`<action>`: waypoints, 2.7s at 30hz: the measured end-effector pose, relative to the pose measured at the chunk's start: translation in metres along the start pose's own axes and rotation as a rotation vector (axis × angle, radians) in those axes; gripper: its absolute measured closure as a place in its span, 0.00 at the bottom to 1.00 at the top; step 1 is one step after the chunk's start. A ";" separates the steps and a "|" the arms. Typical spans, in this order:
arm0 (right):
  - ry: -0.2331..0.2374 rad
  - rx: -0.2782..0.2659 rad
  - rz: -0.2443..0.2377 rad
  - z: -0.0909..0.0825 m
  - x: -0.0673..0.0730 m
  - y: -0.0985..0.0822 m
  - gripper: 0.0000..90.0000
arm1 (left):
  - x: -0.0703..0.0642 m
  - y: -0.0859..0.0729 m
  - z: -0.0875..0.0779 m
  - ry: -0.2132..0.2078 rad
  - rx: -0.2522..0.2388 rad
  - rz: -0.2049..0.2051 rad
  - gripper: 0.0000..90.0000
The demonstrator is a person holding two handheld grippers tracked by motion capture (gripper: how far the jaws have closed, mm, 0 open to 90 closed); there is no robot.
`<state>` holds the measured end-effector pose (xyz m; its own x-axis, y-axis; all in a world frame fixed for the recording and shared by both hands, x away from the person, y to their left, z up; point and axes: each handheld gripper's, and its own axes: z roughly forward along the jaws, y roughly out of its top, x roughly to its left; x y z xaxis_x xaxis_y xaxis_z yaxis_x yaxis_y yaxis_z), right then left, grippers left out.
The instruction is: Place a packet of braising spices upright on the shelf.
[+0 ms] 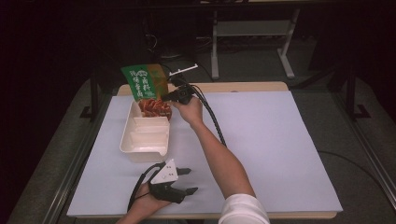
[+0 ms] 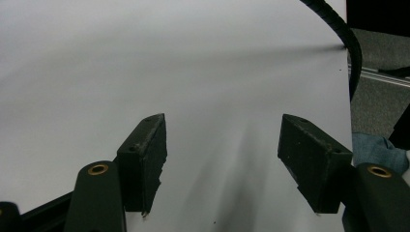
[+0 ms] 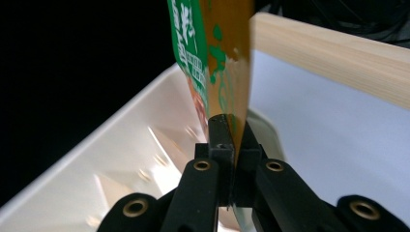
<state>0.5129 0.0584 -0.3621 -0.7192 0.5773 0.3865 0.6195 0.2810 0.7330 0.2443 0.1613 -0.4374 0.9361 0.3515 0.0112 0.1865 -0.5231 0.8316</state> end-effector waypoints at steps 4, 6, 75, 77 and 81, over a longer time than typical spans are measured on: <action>-0.019 0.012 -0.048 0.005 0.004 -0.006 1.00 | -0.001 0.000 0.000 -0.001 0.000 -0.001 0.38; -0.022 0.015 -0.079 0.004 0.005 -0.006 0.99 | -0.001 0.000 0.000 -0.001 0.002 -0.001 0.38; 0.025 -0.003 -0.117 -0.138 -0.023 -0.080 0.42 | 0.001 -0.005 0.004 0.009 0.031 -0.015 0.33; 0.025 -0.005 -0.117 -0.140 -0.024 -0.082 0.42 | 0.001 -0.005 0.004 0.009 0.031 -0.014 0.33; 0.020 -0.013 -0.103 -0.150 -0.028 -0.091 0.42 | 0.000 -0.004 0.005 0.007 0.030 -0.016 0.33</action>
<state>0.4294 -0.0980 -0.3557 -0.7854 0.5300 0.3197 0.5376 0.3281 0.7768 0.2451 0.1600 -0.4437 0.9309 0.3652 0.0024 0.2101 -0.5409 0.8144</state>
